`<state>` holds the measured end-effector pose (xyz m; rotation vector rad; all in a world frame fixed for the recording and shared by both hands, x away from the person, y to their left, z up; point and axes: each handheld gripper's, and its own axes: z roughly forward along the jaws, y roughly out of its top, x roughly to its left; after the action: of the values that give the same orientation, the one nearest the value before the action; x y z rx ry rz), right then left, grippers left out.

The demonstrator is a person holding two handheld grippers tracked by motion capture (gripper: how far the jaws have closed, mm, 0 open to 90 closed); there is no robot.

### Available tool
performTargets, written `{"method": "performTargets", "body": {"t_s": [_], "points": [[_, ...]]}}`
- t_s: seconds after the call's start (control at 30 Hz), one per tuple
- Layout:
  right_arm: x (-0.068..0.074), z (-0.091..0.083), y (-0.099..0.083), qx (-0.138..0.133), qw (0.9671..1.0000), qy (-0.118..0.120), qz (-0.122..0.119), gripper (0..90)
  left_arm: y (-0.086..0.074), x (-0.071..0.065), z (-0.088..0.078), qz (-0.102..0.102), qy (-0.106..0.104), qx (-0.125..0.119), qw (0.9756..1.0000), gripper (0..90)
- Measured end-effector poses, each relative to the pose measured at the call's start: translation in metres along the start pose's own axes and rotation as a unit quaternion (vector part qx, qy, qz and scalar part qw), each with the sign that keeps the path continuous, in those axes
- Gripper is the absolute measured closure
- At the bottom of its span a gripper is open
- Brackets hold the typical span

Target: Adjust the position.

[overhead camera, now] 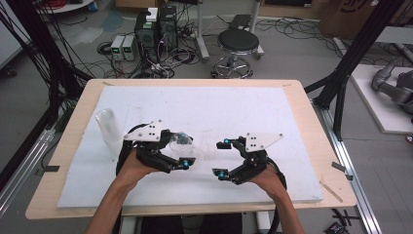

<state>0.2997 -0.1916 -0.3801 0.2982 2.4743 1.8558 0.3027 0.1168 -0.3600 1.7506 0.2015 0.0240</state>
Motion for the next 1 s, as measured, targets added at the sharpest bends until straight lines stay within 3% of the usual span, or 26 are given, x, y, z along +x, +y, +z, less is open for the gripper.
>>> {"method": "performTargets", "body": {"t_s": [0.17, 0.37, 1.0], "points": [[0.003, 0.008, 0.005, -0.007, 0.9997, 0.023, -0.003, 14.3, 0.001, -0.001, 0.007, -0.004, -0.006, -0.013, 0.9999, 33.3], [0.004, 0.017, 0.010, -0.010, 0.9993, 0.033, -0.012, 14.3, 0.001, -0.003, 0.010, -0.002, -0.010, -0.015, 0.9998, 33.3], [0.007, 0.034, 0.012, -0.015, 0.9989, 0.040, -0.020, 14.3, 0.000, -0.005, 0.024, -0.005, -0.029, -0.021, 0.9994, 33.4]]}}
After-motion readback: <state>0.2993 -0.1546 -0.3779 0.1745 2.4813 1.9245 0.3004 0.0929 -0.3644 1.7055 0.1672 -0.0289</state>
